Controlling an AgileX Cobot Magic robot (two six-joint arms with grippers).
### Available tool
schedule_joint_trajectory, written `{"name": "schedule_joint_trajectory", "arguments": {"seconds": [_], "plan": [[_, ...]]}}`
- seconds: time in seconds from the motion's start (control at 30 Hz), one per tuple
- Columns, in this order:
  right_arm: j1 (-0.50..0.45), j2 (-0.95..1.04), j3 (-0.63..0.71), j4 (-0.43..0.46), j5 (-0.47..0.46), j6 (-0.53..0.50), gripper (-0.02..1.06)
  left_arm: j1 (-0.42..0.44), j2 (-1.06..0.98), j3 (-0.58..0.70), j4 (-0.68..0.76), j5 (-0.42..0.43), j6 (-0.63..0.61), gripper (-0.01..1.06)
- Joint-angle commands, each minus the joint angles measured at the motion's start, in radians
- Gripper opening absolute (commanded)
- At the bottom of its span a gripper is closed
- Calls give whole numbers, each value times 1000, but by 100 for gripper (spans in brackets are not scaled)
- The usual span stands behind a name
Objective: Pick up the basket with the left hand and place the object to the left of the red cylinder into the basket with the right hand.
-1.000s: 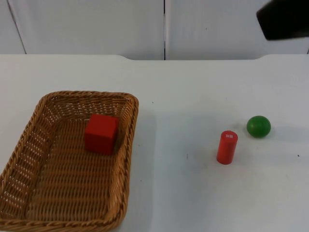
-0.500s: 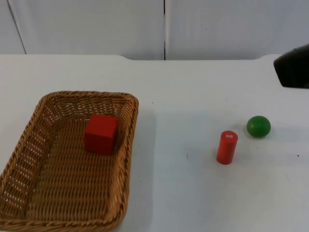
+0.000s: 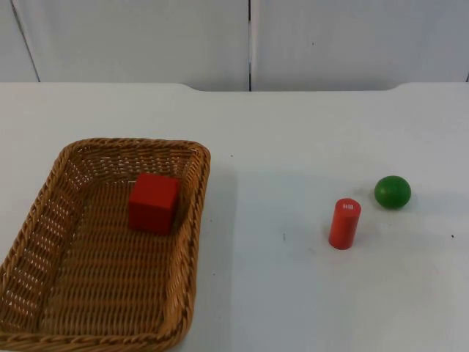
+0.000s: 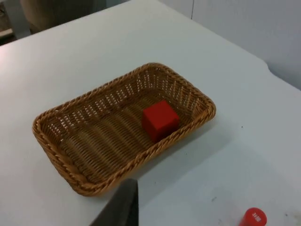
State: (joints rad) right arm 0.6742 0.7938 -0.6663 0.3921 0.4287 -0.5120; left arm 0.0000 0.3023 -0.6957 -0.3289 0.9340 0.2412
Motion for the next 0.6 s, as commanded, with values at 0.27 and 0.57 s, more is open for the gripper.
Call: {"name": "schedule_joint_trajectory", "arguments": {"seconds": [0.27, 0.57], "plan": [[-3, -82, 12, 2, 64, 7, 105, -6, -182, 6, 190, 99, -192, 83], [-3, -117, 12, -23, 73, 7, 105, 1, -297, 76, 268, 132, -250, 83]]}}
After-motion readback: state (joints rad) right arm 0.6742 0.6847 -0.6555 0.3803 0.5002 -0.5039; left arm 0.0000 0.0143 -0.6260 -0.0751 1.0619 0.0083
